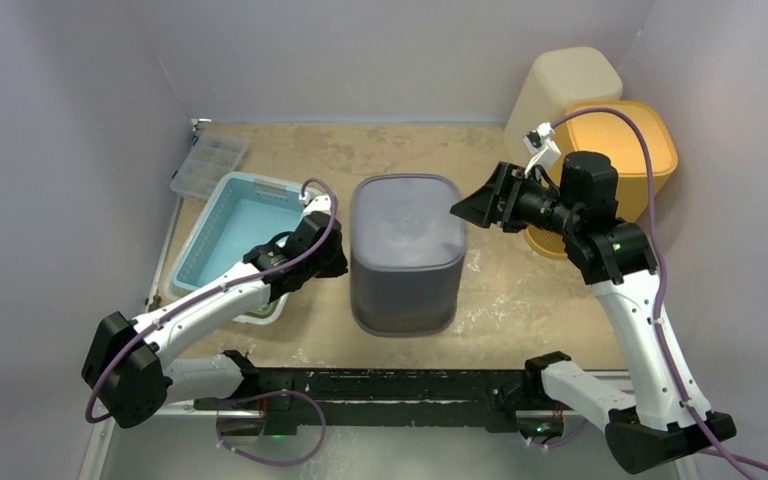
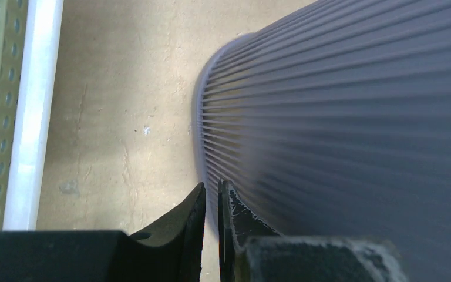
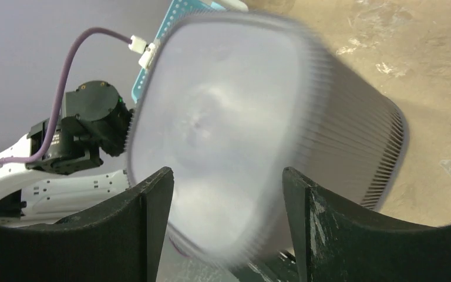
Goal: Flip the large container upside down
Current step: Turn the container upside down at the center of the board.
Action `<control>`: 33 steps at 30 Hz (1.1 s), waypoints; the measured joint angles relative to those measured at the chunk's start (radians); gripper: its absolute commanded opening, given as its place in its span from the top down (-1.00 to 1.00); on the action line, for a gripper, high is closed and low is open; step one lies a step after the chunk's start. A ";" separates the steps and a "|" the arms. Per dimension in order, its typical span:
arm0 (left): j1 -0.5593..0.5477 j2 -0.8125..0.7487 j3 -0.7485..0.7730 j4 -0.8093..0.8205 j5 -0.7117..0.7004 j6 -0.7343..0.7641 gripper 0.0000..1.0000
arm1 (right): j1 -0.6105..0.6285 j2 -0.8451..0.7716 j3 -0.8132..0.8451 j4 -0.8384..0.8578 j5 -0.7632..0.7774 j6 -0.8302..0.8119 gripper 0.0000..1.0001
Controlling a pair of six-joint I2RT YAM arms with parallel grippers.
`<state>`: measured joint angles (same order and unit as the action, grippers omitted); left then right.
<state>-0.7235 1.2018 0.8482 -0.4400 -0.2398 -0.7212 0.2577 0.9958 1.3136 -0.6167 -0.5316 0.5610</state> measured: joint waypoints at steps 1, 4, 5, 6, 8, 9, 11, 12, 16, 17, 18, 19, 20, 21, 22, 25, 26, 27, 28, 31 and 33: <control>0.000 0.001 -0.006 -0.005 0.000 0.000 0.76 | 0.004 0.004 0.000 0.000 0.016 0.001 -0.42; 0.002 0.001 -0.013 -0.022 -0.006 0.000 0.76 | 0.005 0.008 0.000 0.001 0.043 0.004 -0.42; 0.002 0.006 -0.014 -0.018 -0.006 -0.001 0.76 | 0.007 0.008 0.000 0.001 0.047 0.005 -0.43; 0.001 0.011 -0.014 -0.015 -0.004 -0.001 0.76 | 0.010 0.008 0.000 0.001 0.051 0.006 -0.44; -0.001 0.022 -0.014 -0.013 -0.001 -0.001 0.77 | 0.018 0.005 -0.004 0.005 0.052 0.008 -0.46; -0.003 0.026 -0.014 -0.011 0.000 -0.001 0.76 | 0.020 0.003 -0.009 0.010 0.052 0.008 -0.47; -0.004 0.031 -0.014 -0.011 0.001 -0.001 0.76 | 0.026 -0.002 -0.024 0.017 0.052 0.008 -0.50; -0.004 0.031 -0.014 -0.011 0.001 -0.001 0.76 | 0.029 -0.003 -0.031 0.018 0.052 0.009 -0.52; -0.004 0.031 -0.013 -0.013 0.001 0.002 0.74 | 0.039 -0.001 -0.042 0.022 0.053 0.010 -0.57; -0.004 0.031 -0.013 -0.017 0.000 0.004 0.72 | 0.039 -0.001 -0.042 0.023 0.056 0.009 -0.58; -0.004 0.031 -0.011 -0.022 0.000 0.007 0.69 | 0.047 0.000 -0.040 0.021 0.066 0.008 -0.58; -0.004 0.029 -0.008 -0.033 -0.003 0.008 0.64 | 0.054 0.005 -0.034 0.019 0.073 0.008 -0.59; -0.004 0.026 -0.005 -0.045 -0.007 0.010 0.53 | 0.064 0.012 -0.025 0.016 0.080 0.007 -0.58; -0.004 0.020 0.002 -0.058 -0.014 0.014 0.41 | 0.076 0.021 -0.014 0.015 0.095 0.006 -0.59; -0.004 0.014 0.010 -0.074 -0.024 0.023 0.34 | 0.091 0.033 0.000 0.015 0.107 0.006 -0.61; -0.004 -0.010 0.057 -0.129 -0.069 0.037 0.12 | 0.146 0.066 0.040 0.010 0.172 0.006 -0.66; -0.004 -0.017 0.079 -0.147 -0.090 0.047 0.03 | 0.169 0.078 0.059 0.001 0.198 0.005 -0.66; -0.004 -0.025 0.105 -0.167 -0.113 0.055 -0.04 | 0.191 0.091 0.080 -0.013 0.225 0.003 -0.65; -0.004 -0.033 0.134 -0.189 -0.142 0.063 -0.10 | 0.214 0.106 0.109 -0.034 0.256 0.001 -0.66; 0.002 -0.056 0.196 -0.227 -0.218 0.094 -0.20 | 0.279 0.153 0.201 -0.078 0.352 -0.004 -0.68; 0.025 -0.071 0.227 -0.243 -0.252 0.124 -0.21 | 0.336 0.192 0.271 -0.116 0.444 -0.004 -0.70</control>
<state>-0.6983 1.1313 1.0748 -0.6827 -0.4915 -0.5968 0.5938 1.1873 1.5845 -0.7326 -0.0879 0.5568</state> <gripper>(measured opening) 0.590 0.836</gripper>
